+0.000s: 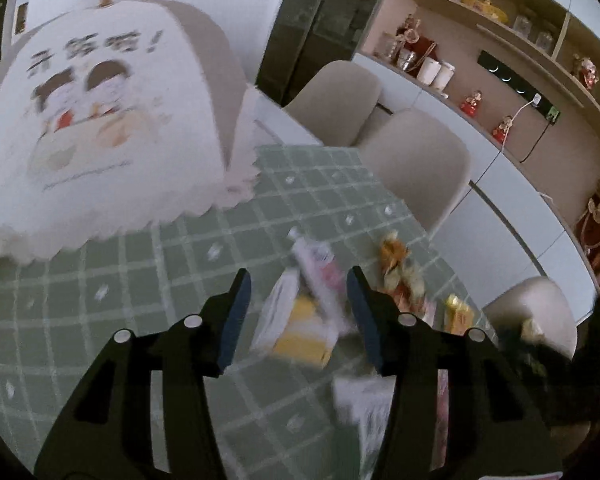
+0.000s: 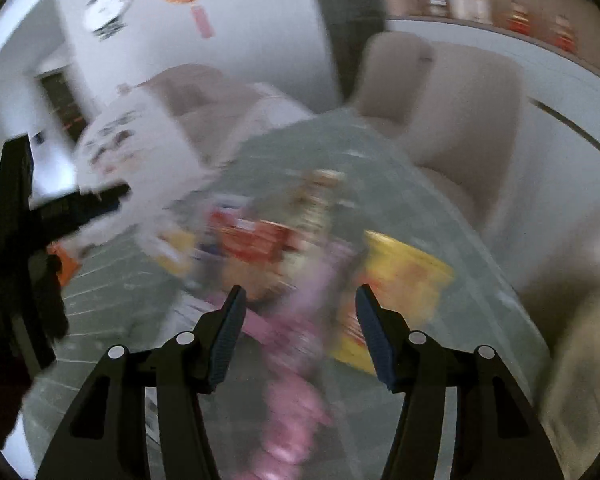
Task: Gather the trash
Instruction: 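Grasp the pink Kleenex tissue pack with the right gripper while the left grasps the white milk carton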
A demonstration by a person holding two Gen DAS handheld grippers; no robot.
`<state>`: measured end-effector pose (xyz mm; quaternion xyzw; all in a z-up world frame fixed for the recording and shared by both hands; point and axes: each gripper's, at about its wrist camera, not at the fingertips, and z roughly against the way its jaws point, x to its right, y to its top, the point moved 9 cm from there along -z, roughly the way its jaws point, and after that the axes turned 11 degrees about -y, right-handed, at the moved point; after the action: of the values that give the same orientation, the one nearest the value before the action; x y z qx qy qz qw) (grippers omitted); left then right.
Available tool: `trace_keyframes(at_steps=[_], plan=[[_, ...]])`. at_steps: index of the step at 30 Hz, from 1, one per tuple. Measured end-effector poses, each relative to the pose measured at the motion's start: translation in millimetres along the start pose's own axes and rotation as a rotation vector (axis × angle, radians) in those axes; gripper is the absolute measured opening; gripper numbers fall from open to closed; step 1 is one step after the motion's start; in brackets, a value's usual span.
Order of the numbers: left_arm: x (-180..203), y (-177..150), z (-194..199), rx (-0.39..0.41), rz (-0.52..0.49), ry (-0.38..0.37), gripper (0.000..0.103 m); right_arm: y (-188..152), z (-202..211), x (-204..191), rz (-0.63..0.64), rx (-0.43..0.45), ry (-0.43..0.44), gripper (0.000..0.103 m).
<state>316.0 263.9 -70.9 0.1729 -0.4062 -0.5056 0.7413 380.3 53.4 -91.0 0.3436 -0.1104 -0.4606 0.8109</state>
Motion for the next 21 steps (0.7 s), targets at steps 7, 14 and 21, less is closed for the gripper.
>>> trace_keyframes(at_steps=[7,14,21], plan=[[-32,-59,28,-0.059,0.106,0.011,0.048,26,-77,-79,0.101,-0.078,0.092,0.039],[-55,-89,43,-0.083,0.146,0.002,0.049,21,-123,-104,0.162,-0.174,0.137,0.022],[-64,-94,44,-0.078,0.185,-0.016,0.049,24,-96,-98,0.165,-0.136,0.094,0.006]])
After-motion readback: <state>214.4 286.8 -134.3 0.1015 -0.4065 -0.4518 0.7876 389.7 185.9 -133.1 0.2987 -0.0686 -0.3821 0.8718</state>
